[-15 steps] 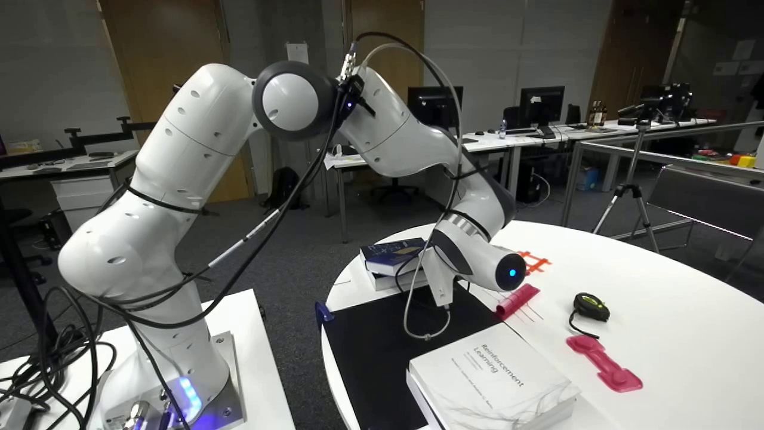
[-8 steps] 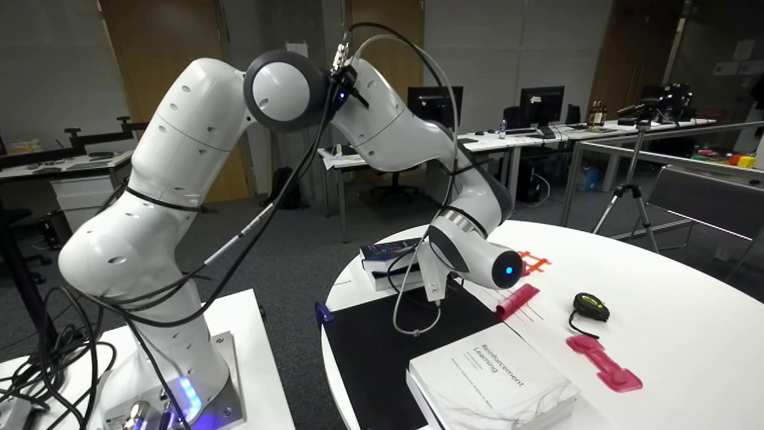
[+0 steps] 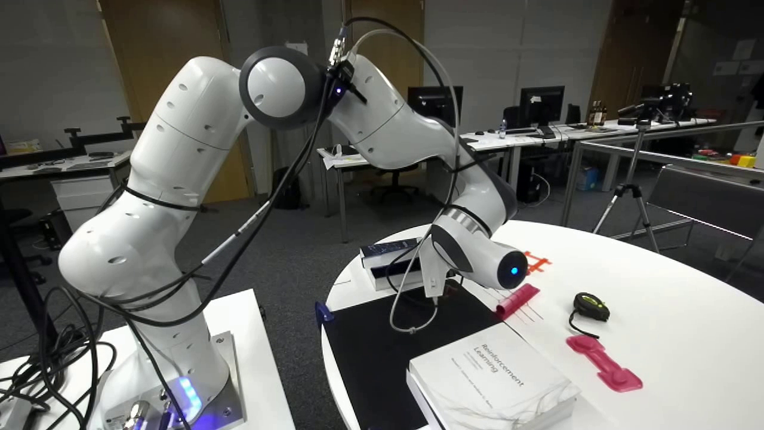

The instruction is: Move the blue book to the right

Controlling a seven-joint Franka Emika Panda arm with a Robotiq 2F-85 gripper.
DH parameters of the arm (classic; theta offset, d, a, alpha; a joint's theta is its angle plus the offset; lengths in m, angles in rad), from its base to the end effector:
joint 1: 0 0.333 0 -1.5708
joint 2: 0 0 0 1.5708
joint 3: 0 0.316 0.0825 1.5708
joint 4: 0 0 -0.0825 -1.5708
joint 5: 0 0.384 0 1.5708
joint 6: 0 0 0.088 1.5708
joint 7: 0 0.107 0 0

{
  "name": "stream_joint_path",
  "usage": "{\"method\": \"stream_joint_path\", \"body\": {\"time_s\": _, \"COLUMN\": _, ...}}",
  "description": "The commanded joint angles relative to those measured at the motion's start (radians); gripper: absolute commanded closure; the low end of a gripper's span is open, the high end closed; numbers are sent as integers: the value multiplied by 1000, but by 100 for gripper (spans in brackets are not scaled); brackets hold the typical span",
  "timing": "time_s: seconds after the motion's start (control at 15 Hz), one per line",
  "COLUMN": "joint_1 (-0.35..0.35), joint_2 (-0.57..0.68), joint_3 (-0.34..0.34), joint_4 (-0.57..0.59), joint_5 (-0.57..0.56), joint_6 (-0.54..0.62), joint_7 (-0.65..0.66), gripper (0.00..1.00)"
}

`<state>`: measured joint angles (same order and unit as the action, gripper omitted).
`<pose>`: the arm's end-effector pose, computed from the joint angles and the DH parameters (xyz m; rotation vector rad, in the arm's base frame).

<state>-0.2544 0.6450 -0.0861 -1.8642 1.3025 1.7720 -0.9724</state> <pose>0.5880 -0.1169 0.1714 -1.9386 0.1783 -0.1776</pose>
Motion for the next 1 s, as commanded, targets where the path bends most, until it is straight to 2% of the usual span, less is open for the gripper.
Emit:
{"method": "stream_joint_path", "body": {"time_s": 0.0, "joint_1": -5, "joint_2": -67, "joint_3": -7, "joint_4": -18, "joint_5": 19, "joint_6": -63, "joint_7": 70, "gripper": 82}}
{"method": "stream_joint_path", "body": {"time_s": 0.33, "joint_1": -16, "joint_2": -64, "joint_3": -9, "joint_4": -5, "joint_5": -22, "joint_6": -119, "joint_7": 95, "gripper": 82}}
{"method": "stream_joint_path", "body": {"time_s": 0.67, "joint_1": -45, "joint_2": -56, "joint_3": -15, "joint_4": 36, "joint_5": -90, "joint_6": -256, "joint_7": 138, "gripper": 82}}
{"method": "stream_joint_path", "body": {"time_s": 0.93, "joint_1": -68, "joint_2": -50, "joint_3": -28, "joint_4": 72, "joint_5": -81, "joint_6": -335, "joint_7": 161, "gripper": 82}}
